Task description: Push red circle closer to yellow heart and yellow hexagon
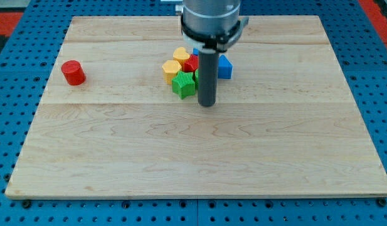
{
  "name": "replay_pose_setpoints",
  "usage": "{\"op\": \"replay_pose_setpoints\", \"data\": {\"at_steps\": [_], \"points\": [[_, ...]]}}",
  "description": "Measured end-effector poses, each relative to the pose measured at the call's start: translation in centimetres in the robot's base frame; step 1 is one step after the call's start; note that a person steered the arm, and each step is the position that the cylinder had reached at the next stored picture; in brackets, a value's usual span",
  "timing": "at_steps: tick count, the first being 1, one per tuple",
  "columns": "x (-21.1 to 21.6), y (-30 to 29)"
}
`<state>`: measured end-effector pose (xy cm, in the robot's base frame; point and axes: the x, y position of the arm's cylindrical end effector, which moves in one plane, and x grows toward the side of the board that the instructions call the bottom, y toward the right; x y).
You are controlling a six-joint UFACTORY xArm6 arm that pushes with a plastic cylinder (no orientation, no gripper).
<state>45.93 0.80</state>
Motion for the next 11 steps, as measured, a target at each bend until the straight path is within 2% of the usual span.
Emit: {"op": "replay_pose_setpoints", "data": {"at_steps": [1,2,3,4,5,6,7,9,10,11], "points": [[-0.8,-10.7],[-5.7,-22.1],[-5.4,-29.8],[-4.1,-31.3],[-5.0,-31.3],[-10.6,-31.2],[-13.8,-30.4],[-7.2,-18.0],[-4.8,-15.8],[-5.0,-17.8]]}}
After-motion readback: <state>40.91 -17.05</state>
